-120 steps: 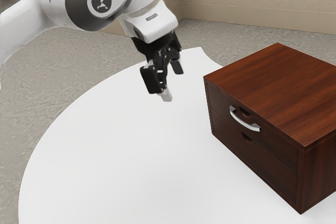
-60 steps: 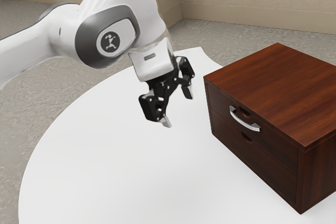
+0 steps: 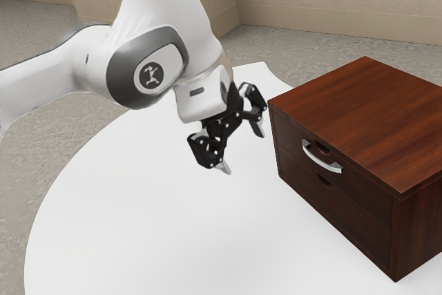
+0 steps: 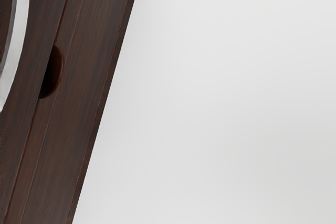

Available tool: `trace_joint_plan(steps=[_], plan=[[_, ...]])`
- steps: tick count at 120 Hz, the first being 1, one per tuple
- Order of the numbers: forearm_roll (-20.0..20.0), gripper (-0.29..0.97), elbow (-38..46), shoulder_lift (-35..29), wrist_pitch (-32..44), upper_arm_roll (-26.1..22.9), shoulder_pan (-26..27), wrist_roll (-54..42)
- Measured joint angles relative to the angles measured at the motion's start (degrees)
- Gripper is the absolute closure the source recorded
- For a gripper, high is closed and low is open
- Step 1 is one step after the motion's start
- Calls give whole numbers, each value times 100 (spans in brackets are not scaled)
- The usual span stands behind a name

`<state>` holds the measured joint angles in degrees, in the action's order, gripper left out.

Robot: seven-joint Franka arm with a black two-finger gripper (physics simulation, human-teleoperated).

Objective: Pull the drawer handle with one arm to open the drawer

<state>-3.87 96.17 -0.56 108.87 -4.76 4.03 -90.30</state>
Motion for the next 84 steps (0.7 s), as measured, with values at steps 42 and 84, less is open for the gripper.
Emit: trace_joint_plan(steps=[42,84], plan=[[-30,0,140,89,509,48,398,-333],[-27,0,141,368,861,54,1034,-517]])
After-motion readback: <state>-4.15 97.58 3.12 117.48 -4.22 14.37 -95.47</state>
